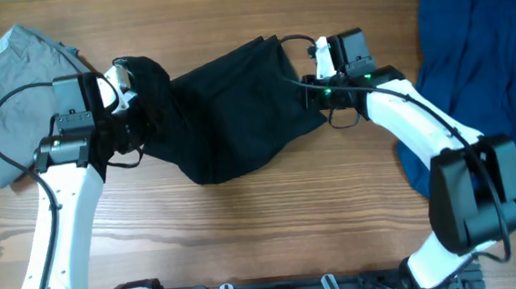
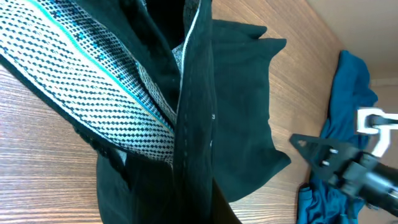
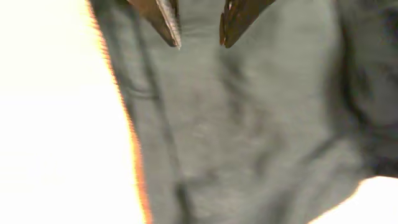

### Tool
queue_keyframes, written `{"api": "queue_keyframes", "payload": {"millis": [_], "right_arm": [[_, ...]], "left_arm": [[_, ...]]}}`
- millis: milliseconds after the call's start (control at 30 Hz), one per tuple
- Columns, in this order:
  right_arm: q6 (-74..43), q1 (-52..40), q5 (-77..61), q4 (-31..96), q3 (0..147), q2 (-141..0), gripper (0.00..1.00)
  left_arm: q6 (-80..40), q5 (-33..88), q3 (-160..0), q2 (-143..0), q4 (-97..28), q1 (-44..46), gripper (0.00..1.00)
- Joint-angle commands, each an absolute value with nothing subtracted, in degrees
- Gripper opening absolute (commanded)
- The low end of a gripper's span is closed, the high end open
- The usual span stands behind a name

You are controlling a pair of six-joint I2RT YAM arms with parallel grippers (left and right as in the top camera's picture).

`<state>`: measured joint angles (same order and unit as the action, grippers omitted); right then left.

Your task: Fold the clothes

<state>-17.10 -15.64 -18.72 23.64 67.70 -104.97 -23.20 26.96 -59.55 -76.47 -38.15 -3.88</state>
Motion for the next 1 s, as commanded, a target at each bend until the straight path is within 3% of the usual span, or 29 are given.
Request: {"api": "queue_keyframes", "payload": {"millis": [0, 200, 433, 600, 700, 767, 900, 967], "right_arm": [[-15.0, -15.5, -13.9, 24.3, 66.9, -111.6, 0.25], [-18.8, -15.6, -26.6, 29.6, 66.9, -115.9, 0.17], [-22.1, -23.0, -24.3, 33.2, 66.9, -115.9, 0.17], [-24.2, -23.3, -23.6, 34.1, 66.9, -115.9, 0.17], [-25.7, -23.0, -23.5, 36.3, 67.0, -115.8, 0.34], [-25.8, -21.6, -23.0, 40.0, 67.6, -115.2, 0.43], [-25.7, -14.6, -12.3, 49.0, 70.2, -108.3, 0.47], [-24.5, -11.0, -11.9, 50.7, 72.8, -103.1, 0.47]], "left_arm": [[-22.7, 31.9, -61.0, -76.5, -36.6, -4.0, 0.04], [-26.0, 36.8, -61.0, -76.5, -29.6, 1.5, 0.04], [-29.4, 35.3, -61.0, -83.3, -21.0, 14.3, 0.04], [-29.7, 35.3, -61.0, -87.6, -18.7, 19.6, 0.06], [-29.6, 33.7, -61.0, -88.9, -18.0, 21.5, 0.26], [-29.4, 32.6, -61.0, -88.8, -17.7, 21.3, 0.33], [-29.2, 30.7, -61.0, -88.8, -12.8, 15.7, 0.32], [-29.2, 22.5, -61.0, -88.9, -10.3, 13.2, 0.36]]}}
